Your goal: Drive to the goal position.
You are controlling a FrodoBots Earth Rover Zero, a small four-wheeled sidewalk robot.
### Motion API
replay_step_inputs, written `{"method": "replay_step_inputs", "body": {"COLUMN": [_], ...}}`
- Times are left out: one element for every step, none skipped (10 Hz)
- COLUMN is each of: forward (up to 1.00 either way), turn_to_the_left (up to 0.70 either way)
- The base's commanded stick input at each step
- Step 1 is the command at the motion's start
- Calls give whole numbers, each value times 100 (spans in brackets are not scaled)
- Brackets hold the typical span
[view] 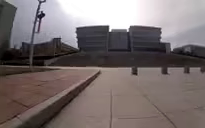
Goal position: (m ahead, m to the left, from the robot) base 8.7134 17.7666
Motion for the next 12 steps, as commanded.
{"method": "replay_step_inputs", "body": {"forward": [100,100,100,100,100,100,100,100,100,100,100,100], "turn_to_the_left": [0,0,0,0,0,0,-1,-17,-27,-27,-27,-27]}}
